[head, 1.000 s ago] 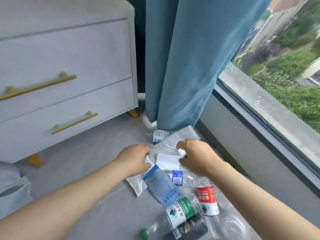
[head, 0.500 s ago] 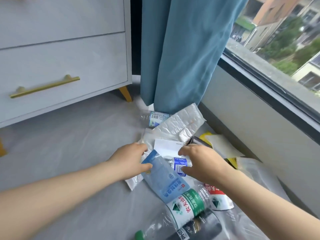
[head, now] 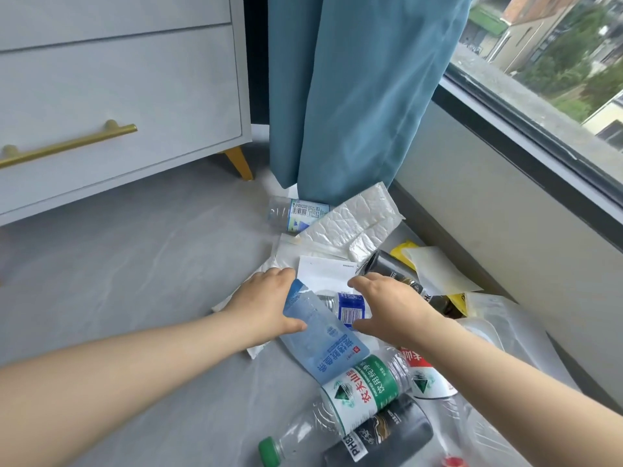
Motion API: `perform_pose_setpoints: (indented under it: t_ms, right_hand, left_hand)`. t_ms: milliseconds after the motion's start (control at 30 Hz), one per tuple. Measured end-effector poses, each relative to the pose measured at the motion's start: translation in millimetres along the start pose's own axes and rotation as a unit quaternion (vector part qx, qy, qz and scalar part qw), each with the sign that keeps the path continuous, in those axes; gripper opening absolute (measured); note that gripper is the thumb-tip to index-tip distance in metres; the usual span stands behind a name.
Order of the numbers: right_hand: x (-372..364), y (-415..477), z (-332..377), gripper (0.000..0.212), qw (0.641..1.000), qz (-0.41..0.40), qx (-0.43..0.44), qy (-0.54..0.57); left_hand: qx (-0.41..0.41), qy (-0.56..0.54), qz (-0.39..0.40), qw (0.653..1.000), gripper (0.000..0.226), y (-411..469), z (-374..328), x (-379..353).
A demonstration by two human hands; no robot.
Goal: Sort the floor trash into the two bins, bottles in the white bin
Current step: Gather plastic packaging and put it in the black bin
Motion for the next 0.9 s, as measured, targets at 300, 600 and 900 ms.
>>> perform_pose_setpoints:
  t_ms: [300, 600, 900]
  right_hand:
    - [-15, 5, -10, 0.047, 1.000, 0.013, -0.006, 0.021]
    - [-3, -15, -35, 0.041, 0.990, -0.069, -0.082, 0.096]
    - [-7, -24, -46, 0.044, 0.969, -0.125, -0.143, 0.156]
  left_hand:
    - [0.024, -0.043, 0.003, 0.999, 0.030, -2, 15, -3]
    - [0.049, -0.087, -0.057, 0.993, 0.039, 4, 28, -5]
    - [0.117, -0.196, -0.128, 0.965, 0.042, 29, 22, 3]
Point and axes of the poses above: each hand's wrist, its own y-axis towards the middle knuckle, its own x-axis out of the back of the hand, z = x × y, the point moved 1 cm from there along y, towards the middle knuckle, and after that the axes turned 7 degrees about -x, right-handed, at the moved point
